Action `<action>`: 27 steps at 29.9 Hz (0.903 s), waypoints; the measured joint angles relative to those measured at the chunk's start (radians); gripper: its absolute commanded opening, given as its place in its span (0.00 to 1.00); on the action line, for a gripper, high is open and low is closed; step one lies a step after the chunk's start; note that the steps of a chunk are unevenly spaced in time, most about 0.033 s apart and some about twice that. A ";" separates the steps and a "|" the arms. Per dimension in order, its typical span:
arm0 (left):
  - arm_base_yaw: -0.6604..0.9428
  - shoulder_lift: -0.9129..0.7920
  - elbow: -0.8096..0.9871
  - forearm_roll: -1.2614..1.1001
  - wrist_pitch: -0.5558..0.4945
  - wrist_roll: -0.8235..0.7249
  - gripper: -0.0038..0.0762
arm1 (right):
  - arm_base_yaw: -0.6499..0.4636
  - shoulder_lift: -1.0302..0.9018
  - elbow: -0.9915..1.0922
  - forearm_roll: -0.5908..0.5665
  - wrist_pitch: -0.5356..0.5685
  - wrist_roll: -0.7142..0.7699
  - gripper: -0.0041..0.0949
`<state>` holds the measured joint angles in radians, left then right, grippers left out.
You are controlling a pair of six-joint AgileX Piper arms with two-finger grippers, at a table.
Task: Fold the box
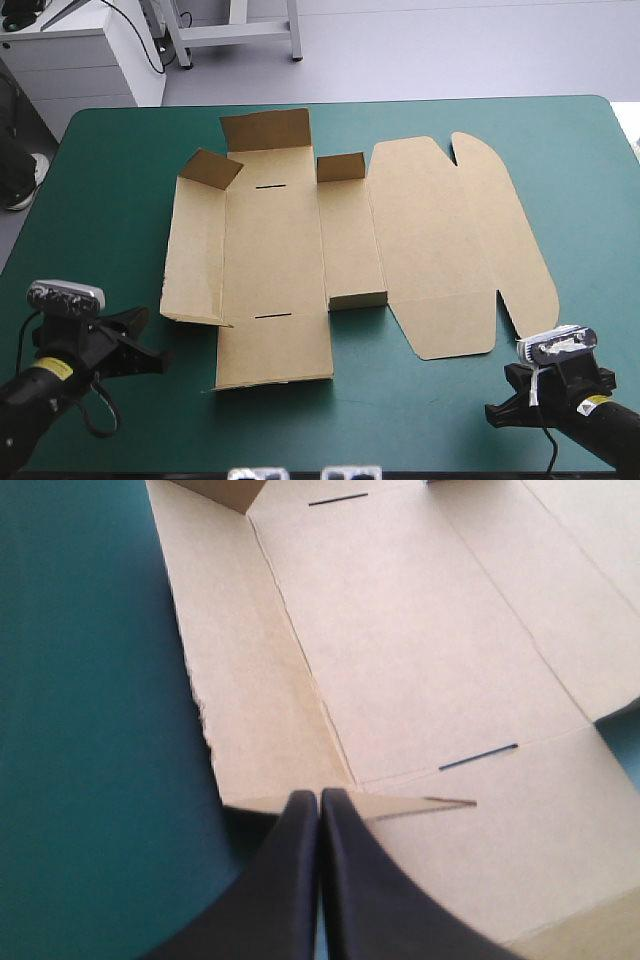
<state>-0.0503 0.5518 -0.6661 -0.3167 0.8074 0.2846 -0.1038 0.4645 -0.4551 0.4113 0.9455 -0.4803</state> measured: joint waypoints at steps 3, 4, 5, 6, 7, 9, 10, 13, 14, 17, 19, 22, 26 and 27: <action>0.000 0.128 -0.092 -0.022 0.016 -0.006 0.04 | 0.000 0.000 0.000 0.000 0.000 0.000 0.02; 0.000 0.176 -0.124 -0.031 0.022 -0.006 0.04 | 0.000 0.000 0.000 0.000 -0.002 0.000 0.02; 0.000 0.223 -0.154 -0.042 0.028 0.000 0.05 | 0.000 0.000 0.000 0.000 -0.003 0.000 0.02; 0.000 0.262 -0.183 -0.054 0.030 0.007 0.06 | 0.000 0.000 0.000 0.000 -0.003 0.000 0.02; 0.000 0.309 -0.212 -0.071 0.034 0.021 0.07 | 0.000 0.000 0.000 0.000 -0.003 0.000 0.02; 0.000 0.391 -0.262 -0.115 0.048 0.062 0.07 | 0.000 0.000 0.000 0.000 -0.003 0.000 0.02; 0.000 0.436 -0.288 -0.143 0.060 0.087 0.07 | 0.000 0.000 0.000 0.000 -0.003 0.000 0.02; 0.000 0.550 -0.358 -0.224 0.105 0.158 0.07 | 0.000 0.000 0.000 0.000 -0.003 0.000 0.02; 0.000 0.581 -0.380 -0.246 0.119 0.180 0.07 | 0.000 0.000 0.000 0.000 -0.003 0.000 0.02; 0.000 0.652 -0.438 -0.278 0.154 0.207 0.07 | 0.000 0.000 0.000 0.000 -0.003 0.000 0.02; 0.000 0.685 -0.464 -0.279 0.175 0.213 0.07 | 0.000 0.000 0.000 0.000 -0.003 0.000 0.02; 0.028 0.716 -0.488 -0.282 0.205 0.218 0.07 | 0.000 0.000 0.000 0.000 -0.005 0.000 0.02; 0.147 0.720 -0.494 -0.290 0.240 0.236 0.07 | 0.000 0.000 0.000 0.000 -0.006 0.000 0.02; 0.190 0.721 -0.495 -0.295 0.257 0.246 0.07 | 0.000 0.000 0.000 0.000 -0.006 0.000 0.02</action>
<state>0.1400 1.2723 -1.1609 -0.6121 1.0644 0.5310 -0.1038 0.4645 -0.4551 0.4108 0.9398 -0.4803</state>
